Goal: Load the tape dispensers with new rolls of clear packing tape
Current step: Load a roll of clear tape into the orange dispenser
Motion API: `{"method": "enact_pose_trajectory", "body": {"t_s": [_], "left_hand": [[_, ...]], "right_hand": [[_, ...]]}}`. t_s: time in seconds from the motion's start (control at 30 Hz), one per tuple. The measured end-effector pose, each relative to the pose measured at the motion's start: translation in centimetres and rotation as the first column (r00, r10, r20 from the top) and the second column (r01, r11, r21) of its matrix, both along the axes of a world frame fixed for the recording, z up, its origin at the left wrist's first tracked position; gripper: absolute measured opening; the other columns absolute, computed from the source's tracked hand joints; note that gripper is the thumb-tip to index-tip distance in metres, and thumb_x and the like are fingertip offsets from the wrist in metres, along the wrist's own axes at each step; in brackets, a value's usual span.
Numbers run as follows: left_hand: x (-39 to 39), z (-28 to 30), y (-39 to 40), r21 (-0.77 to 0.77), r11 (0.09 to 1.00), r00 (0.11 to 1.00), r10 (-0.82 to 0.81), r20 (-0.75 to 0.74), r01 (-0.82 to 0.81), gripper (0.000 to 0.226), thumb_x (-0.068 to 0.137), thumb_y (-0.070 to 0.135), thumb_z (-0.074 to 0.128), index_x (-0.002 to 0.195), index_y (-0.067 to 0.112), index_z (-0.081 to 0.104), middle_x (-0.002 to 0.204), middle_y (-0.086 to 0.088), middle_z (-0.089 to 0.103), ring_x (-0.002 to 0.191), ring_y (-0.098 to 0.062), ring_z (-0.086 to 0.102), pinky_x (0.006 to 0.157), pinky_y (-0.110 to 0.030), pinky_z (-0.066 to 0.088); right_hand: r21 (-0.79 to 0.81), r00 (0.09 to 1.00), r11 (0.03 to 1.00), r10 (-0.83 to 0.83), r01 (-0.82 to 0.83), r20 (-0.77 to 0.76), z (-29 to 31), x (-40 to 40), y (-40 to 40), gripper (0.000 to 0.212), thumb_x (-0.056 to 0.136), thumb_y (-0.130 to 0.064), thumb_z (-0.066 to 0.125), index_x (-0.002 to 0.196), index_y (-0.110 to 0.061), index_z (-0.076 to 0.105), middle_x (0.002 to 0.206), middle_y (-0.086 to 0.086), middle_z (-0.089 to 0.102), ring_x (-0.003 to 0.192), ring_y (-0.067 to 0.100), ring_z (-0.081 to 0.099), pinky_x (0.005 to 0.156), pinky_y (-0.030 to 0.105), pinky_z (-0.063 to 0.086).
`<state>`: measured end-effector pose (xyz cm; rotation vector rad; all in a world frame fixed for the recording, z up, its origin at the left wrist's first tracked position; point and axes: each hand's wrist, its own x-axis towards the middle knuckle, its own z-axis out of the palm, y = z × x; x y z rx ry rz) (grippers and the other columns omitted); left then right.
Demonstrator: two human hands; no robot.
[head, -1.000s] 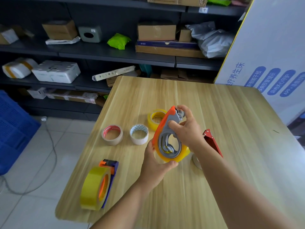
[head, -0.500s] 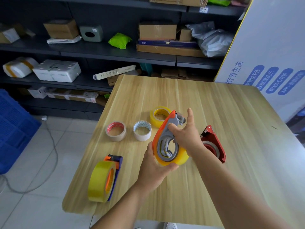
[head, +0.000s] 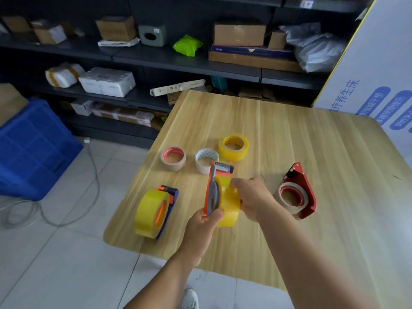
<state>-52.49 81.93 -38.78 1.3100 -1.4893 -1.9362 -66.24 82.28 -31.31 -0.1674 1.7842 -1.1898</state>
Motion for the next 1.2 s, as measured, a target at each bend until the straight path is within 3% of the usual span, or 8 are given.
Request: {"method": "enact_pose_trajectory", "body": {"t_s": [0.13, 0.37, 0.5, 0.63, 0.77, 0.87, 1.03, 1.2], "left_hand": [[1.3, 0.1, 2.3, 0.105, 0.992, 0.998, 0.069, 0.013, -0.070, 0.060, 0.064, 0.067, 0.056, 0.101, 0.021, 0.069, 0.100, -0.001, 0.074, 0.092, -0.018, 0.070, 0.082, -0.030, 0.048], [3.8, -0.1, 4.6, 0.111, 0.985, 0.989, 0.119, 0.092, -0.129, 0.077, 0.057, 0.079, 0.049, 0.099, 0.019, 0.072, 0.095, -0.002, 0.076, 0.088, -0.025, 0.067, 0.099, -0.044, 0.046], [4.9, -0.1, 4.5, 0.124, 0.979, 0.980, 0.146, 0.138, -0.163, 0.082, 0.054, 0.084, 0.047, 0.101, 0.022, 0.070, 0.094, -0.003, 0.076, 0.089, -0.025, 0.069, 0.099, -0.046, 0.047], [5.5, -0.3, 3.5, 0.139, 0.976, 0.974, 0.140, 0.179, -0.166, 0.059, 0.077, 0.076, 0.046, 0.091, 0.024, 0.070, 0.093, -0.004, 0.076, 0.096, -0.028, 0.069, 0.100, -0.046, 0.046], [5.4, -0.4, 2.5, 0.160, 0.973, 0.974, 0.136, 0.183, -0.166, 0.044, 0.091, 0.062, 0.041, 0.077, 0.027, 0.064, 0.071, 0.008, 0.075, 0.097, -0.030, 0.069, 0.095, -0.041, 0.046], [5.4, -0.7, 2.0, 0.187, 0.969, 0.977, 0.129, 0.172, -0.161, 0.042, 0.093, 0.059, 0.040, 0.075, 0.028, 0.062, 0.061, 0.012, 0.072, 0.093, -0.030, 0.067, 0.092, -0.039, 0.046], [5.2, -1.5, 1.4, 0.214, 0.973, 0.980, 0.044, 0.194, -0.087, 0.044, 0.088, 0.067, 0.038, 0.090, 0.030, 0.062, 0.081, 0.008, 0.075, 0.092, -0.026, 0.068, 0.088, -0.038, 0.045], [4.5, -0.9, 0.7, 0.121, 0.992, 0.944, -0.066, 0.322, 0.028, 0.069, 0.078, 0.081, 0.031, 0.096, 0.022, 0.063, 0.101, -0.008, 0.072, 0.090, -0.029, 0.067, 0.078, -0.037, 0.047]], "right_hand": [[0.008, 0.995, 0.997, 0.082, -0.083, 0.052, -1.2, 1.2, 1.7, 0.011, 0.081, 0.002, 0.058, 0.091, -0.001, 0.055, 0.083, 0.016, 0.061, 0.076, 0.028, 0.060, 0.074, 0.043, 0.053], [-0.017, 0.969, 0.979, 0.204, -0.203, 0.142, -2.6, 3.9, 4.2, 0.011, 0.084, 0.008, 0.058, 0.091, 0.002, 0.063, 0.085, 0.019, 0.067, 0.075, 0.030, 0.065, 0.086, 0.047, 0.055], [-0.029, 0.971, 0.985, 0.173, -0.171, 0.165, -3.4, 5.4, 4.4, 0.007, 0.085, 0.001, 0.063, 0.090, -0.003, 0.065, 0.098, 0.019, 0.072, 0.094, 0.034, 0.070, 0.090, 0.050, 0.054], [-0.022, 0.978, 0.990, 0.142, -0.140, 0.151, -4.0, 6.3, 4.0, 0.005, 0.086, -0.006, 0.064, 0.091, -0.005, 0.066, 0.102, 0.020, 0.071, 0.098, 0.033, 0.069, 0.091, 0.050, 0.054], [-0.010, 0.986, 0.994, 0.112, -0.112, 0.124, -5.5, 6.5, 2.8, 0.019, 0.079, -0.015, 0.068, 0.095, -0.005, 0.068, 0.110, 0.025, 0.067, 0.099, 0.036, 0.068, 0.091, 0.057, 0.052], [-0.002, 0.988, 0.995, 0.100, -0.100, 0.116, -6.5, 6.6, 2.3, 0.022, 0.077, -0.017, 0.069, 0.096, -0.004, 0.067, 0.112, 0.027, 0.066, 0.083, 0.028, 0.065, 0.091, 0.057, 0.051], [0.009, 0.993, 0.996, 0.085, -0.086, 0.078, -6.8, 6.6, 2.3, 0.020, 0.077, -0.022, 0.067, 0.085, -0.004, 0.067, 0.111, 0.028, 0.065, 0.082, 0.029, 0.065, 0.091, 0.061, 0.049], [0.021, 0.998, 1.000, 0.018, -0.019, 0.056, -7.4, 6.4, 2.2, 0.037, 0.073, -0.039, 0.067, 0.080, -0.002, 0.067, 0.078, 0.012, 0.064, 0.073, 0.024, 0.059, 0.092, 0.058, 0.050]]}}
